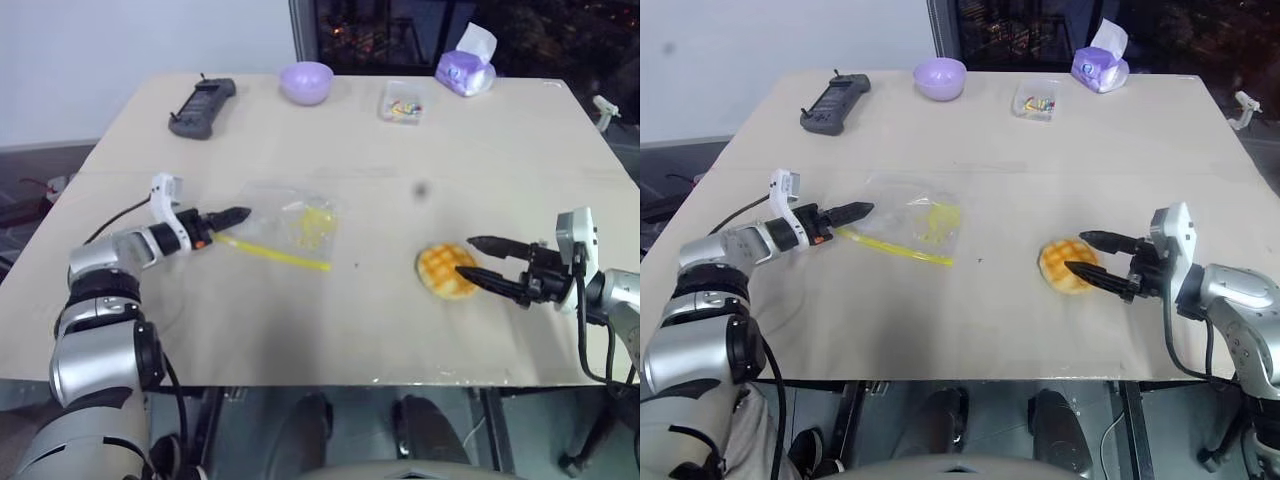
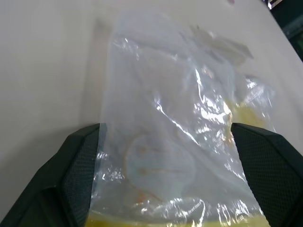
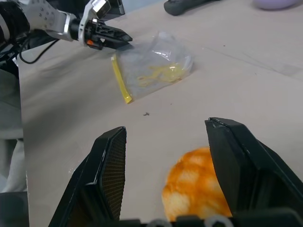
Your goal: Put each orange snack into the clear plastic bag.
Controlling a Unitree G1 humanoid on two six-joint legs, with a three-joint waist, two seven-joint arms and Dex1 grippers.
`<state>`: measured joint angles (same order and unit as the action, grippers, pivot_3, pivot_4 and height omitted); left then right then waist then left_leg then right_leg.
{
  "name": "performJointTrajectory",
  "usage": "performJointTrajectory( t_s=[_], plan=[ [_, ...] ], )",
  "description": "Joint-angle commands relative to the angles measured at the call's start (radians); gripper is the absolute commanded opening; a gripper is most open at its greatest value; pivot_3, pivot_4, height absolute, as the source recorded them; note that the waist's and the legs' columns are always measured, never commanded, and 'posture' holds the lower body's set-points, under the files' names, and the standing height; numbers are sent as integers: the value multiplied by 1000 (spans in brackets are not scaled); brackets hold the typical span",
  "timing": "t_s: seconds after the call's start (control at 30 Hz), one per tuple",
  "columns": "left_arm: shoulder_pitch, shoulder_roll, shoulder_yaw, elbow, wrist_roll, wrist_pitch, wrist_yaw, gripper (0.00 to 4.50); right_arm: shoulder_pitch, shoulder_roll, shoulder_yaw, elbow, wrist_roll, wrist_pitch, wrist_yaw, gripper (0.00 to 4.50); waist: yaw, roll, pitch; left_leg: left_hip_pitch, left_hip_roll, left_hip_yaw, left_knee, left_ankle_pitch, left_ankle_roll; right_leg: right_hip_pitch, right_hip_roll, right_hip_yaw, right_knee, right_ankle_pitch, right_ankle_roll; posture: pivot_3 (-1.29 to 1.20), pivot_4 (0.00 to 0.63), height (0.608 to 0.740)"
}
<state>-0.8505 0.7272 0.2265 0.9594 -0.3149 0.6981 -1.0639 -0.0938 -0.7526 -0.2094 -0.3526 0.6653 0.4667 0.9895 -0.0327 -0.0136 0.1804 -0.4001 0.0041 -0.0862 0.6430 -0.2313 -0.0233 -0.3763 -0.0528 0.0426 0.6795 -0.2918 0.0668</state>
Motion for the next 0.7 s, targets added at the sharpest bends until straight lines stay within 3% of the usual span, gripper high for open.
performJointTrajectory(
  t_s=[0.03, 0.2, 0.3, 0.53, 0.57, 0.7],
  plan=[
    [85, -1, -75, -76, 14, 160, -38, 4470, 1, -6, -37, -35, 5, -21, -6, 2874, -4, 1, -1, 0, 0, 0, 0, 0, 0, 0, 0, 0, 0, 0, 0, 0, 150, 740],
    [160, 12, -35, -221, -46, 292, -1, 4470, 4, -5, -35, -35, 3, -26, -12, 2874, -7, 3, -2, 1, 0, 1, 0, 0, 0, 0, 0, 1, 0, 0, 0, 0, 150, 740],
    [210, 5, 1, -299, -96, 361, 19, 3602, 3, -3, -30, -36, 2, -27, -17, 2874, -7, 3, -2, 1, 0, 1, 0, 0, 0, 0, 0, 2, 0, 0, 0, 0, 150, 740],
    [340, -39, 90, -540, -275, 536, 29, 257, -3, -6, -25, -32, -1, -28, -17, 2874, -2, 2, -1, 1, 0, 1, 0, 0, 0, 0, -1, 1, 0, 0, 0, 0, 150, 740],
    [359, -48, 108, -589, -316, 571, 22, 69, -4, -5, -24, -32, -2, -28, -17, 2874, -1, 2, -1, 1, 0, 1, 0, 0, 0, 0, -1, 1, 0, 0, 0, 0, 150, 740],
    [408, -97, 205, -727, -471, 687, 27, 69, -6, -1, -19, -34, -4, -27, -21, 2874, -1, 1, 0, 0, 1, 1, 0, 0, 0, 0, -1, 1, 0, 0, 0, 0, 150, 740]
  ],
)
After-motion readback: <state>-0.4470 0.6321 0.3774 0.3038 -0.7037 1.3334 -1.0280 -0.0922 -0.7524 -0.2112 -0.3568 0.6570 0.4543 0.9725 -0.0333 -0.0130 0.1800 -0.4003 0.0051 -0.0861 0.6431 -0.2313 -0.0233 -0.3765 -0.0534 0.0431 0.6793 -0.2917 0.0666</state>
